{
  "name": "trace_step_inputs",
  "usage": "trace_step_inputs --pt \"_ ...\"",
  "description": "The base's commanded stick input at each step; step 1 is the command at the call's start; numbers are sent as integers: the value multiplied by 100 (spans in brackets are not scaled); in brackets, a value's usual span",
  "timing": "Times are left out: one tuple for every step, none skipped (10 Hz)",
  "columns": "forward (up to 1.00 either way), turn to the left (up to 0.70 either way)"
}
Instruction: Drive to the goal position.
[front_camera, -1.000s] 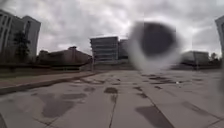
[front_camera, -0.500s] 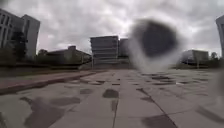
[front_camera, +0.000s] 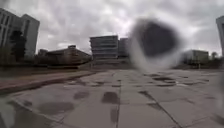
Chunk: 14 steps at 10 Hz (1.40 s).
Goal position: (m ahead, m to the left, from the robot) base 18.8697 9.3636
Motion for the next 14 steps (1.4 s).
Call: trace_step_inputs --pt "70 0" --pt "70 0" --pt "70 0" --pt "70 0" --pt "70 0" --pt "70 0" --pt "70 0" --pt "70 0" --pt "70 0" --pt "70 0" --pt "70 0" --pt "70 0" --pt "70 0" --pt "70 0"
